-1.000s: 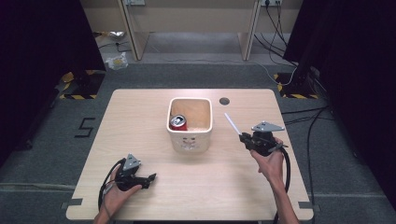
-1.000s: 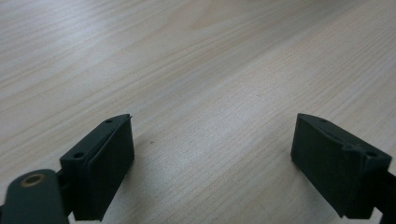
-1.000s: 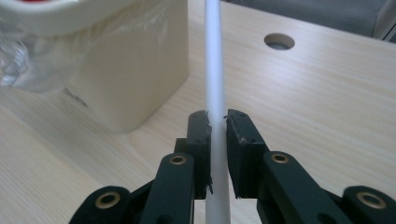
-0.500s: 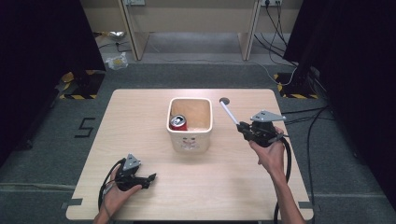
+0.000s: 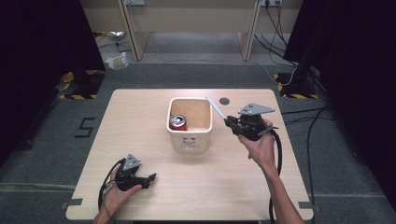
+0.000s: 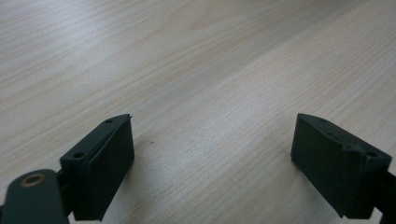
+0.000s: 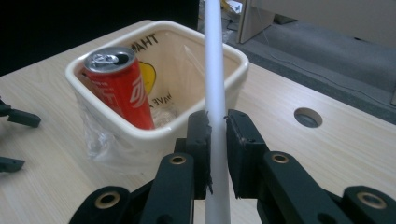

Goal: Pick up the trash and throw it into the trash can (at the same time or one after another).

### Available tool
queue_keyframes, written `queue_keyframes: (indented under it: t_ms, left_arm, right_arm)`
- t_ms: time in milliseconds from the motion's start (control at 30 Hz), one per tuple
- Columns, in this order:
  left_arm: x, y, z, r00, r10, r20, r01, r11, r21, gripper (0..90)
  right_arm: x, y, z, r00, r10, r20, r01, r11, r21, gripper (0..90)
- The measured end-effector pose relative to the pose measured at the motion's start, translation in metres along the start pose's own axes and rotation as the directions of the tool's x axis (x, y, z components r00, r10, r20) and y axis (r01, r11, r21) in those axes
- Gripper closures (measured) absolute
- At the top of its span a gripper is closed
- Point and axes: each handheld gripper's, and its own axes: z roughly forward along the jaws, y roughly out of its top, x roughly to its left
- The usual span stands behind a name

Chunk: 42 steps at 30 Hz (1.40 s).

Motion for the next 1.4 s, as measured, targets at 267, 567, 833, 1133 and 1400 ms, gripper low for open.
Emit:
queue_keyframes:
  t_ms: [267,567,833,1133,1400]
  left_arm:
    - [0.0,0.0,0.0,1.0,-0.002,0.0,0.002,1.0,-0.001,12.5]
    - [0.0,0.0,0.0,1.0,-0.002,0.001,0.002,1.0,-0.002,12.5]
    - [0.0,0.0,0.0,1.0,0.0,0.001,0.0,1.0,0.001,12.5]
    - [0.0,0.0,0.0,1.0,-0.004,0.001,0.004,1.0,0.0,12.5]
    - [0.0,0.0,0.0,1.0,-0.002,0.0,0.002,1.0,0.0,12.5]
  right_arm:
    - [0.015,0.019,0.012,0.9987,-0.042,-0.028,0.042,0.999,0.01,79.7]
    - [0.028,0.032,0.032,0.9959,-0.078,-0.047,0.08,0.995,0.054,79.7]
    - [0.037,0.038,0.048,0.993,-0.092,-0.074,0.098,0.992,0.085,79.7]
    - [0.04,0.04,0.065,0.9929,-0.081,-0.087,0.091,0.988,0.126,79.6]
    - [0.04,0.043,0.075,0.9925,-0.08,-0.092,0.094,0.983,0.16,79.5]
